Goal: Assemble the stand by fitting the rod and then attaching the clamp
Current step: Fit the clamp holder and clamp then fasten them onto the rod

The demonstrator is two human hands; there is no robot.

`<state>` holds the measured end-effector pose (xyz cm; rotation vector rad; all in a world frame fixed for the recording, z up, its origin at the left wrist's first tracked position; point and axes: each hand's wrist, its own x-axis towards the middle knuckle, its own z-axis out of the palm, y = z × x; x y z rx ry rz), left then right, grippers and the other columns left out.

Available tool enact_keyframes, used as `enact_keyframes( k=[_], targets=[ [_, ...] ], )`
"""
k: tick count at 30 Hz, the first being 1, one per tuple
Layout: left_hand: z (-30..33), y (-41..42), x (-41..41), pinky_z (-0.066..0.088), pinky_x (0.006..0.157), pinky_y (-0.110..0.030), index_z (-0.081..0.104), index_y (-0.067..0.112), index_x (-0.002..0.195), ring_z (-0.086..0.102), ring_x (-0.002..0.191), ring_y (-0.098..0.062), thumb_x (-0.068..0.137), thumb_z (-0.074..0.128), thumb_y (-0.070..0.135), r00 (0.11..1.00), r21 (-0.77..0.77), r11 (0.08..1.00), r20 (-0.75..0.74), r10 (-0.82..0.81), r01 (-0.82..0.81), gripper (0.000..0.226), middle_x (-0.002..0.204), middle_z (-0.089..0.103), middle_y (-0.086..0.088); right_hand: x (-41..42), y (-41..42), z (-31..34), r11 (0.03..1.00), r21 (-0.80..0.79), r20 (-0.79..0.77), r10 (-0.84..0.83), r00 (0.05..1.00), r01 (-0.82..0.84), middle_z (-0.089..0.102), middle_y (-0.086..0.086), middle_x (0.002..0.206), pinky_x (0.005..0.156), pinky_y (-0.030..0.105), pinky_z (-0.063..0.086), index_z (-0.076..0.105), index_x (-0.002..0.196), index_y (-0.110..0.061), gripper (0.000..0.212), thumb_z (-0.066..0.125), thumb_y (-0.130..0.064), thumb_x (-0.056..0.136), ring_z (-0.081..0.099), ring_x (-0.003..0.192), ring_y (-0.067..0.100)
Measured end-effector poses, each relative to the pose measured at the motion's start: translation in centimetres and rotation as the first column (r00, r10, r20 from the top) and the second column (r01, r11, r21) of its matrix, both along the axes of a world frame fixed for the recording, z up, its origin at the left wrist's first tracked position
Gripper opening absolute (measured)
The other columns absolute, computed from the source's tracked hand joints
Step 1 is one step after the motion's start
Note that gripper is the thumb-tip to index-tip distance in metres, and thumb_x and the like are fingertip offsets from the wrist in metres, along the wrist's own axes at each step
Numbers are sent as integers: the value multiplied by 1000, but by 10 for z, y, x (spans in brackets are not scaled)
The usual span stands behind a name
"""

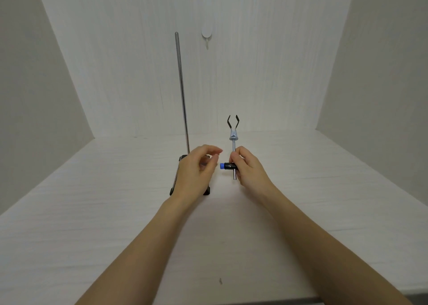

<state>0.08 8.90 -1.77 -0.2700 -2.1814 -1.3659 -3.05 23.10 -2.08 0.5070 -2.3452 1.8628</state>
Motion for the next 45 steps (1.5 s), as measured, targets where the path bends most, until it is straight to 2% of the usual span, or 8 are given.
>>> enact_keyframes(
  k=[10, 19, 24, 27, 31, 35, 40, 45],
  targets=[
    [-4, 1, -2, 44, 54, -13, 63, 28, 82, 55, 52, -2, 91, 58, 21, 991, 24, 999, 128, -25, 22, 12, 63, 63, -3, 0, -1, -2, 999, 15, -11, 32, 999, -31, 38, 0, 65, 53, 25, 25, 39, 76, -7, 27, 38, -23, 98, 29, 54, 12],
    [0, 1, -1, 45, 63, -10, 70, 25, 79, 61, 68, -1, 83, 69, 17, 994, 29, 996, 68, -80, 79, 9, 76, 69, 12, 1, 1, 2, 1000, -21, 4, 2, 1000, -2, 39, -3, 63, 53, 23, 25, 40, 73, -12, 25, 38, -19, 97, 34, 49, 5],
    [-2, 1, -3, 49, 59, -22, 65, 25, 78, 55, 50, -3, 89, 61, 20, 988, 62, 998, 154, -9, -1, 12, 62, 63, -2, 5, -3, 0, 999, 24, -13, 47, 999, -47, 40, 6, 70, 54, 25, 25, 38, 79, -1, 28, 38, -22, 98, 29, 56, 13],
    [-3, 0, -3, 50, 66, -30, 65, 22, 86, 57, 61, -12, 87, 63, 23, 987, 24, 998, 153, 51, -56, 3, 75, 65, -6, 4, -3, -1, 999, 32, -21, 23, 1000, -22, 41, 6, 71, 54, 27, 26, 40, 74, -9, 27, 38, -22, 97, 30, 58, 15],
    [0, 3, 1, 50, 68, -15, 67, 26, 91, 64, 79, -6, 82, 69, 22, 995, 19, 999, 93, -31, 29, 10, 92, 66, 10, 0, 0, -1, 997, 7, 0, -73, 997, 73, 41, -2, 64, 52, 25, 28, 40, 72, -14, 26, 37, -21, 97, 33, 55, 14],
    [-6, 8, 2, 45, 64, -6, 67, 29, 91, 60, 67, 6, 84, 66, 16, 984, -16, 997, 159, -78, 82, 14, 81, 66, 13, -3, 1, -1, 992, -24, 37, -121, 992, 122, 39, 0, 64, 49, 22, 28, 39, 70, -14, 27, 38, -18, 97, 33, 56, 15],
    [-9, 11, 2, 48, 65, -19, 67, 16, 105, 59, 59, -2, 89, 61, 16, 972, 103, 992, 215, -97, 76, 17, 67, 64, 2, -2, 0, -1, 995, 5, 45, -100, 994, 99, 40, -2, 62, 51, 23, 27, 41, 68, -14, 28, 38, -18, 96, 34, 55, 13],
    [-4, 7, 3, 48, 70, -14, 61, 32, 111, 56, 77, -3, 79, 72, 19, 994, -34, 996, 71, -78, 81, 37, 101, 52, 12, -3, 0, 0, 995, -36, 83, -93, 992, 96, 41, -2, 63, 52, 24, 26, 41, 67, -13, 29, 39, -15, 95, 34, 55, 12]
  ],
)
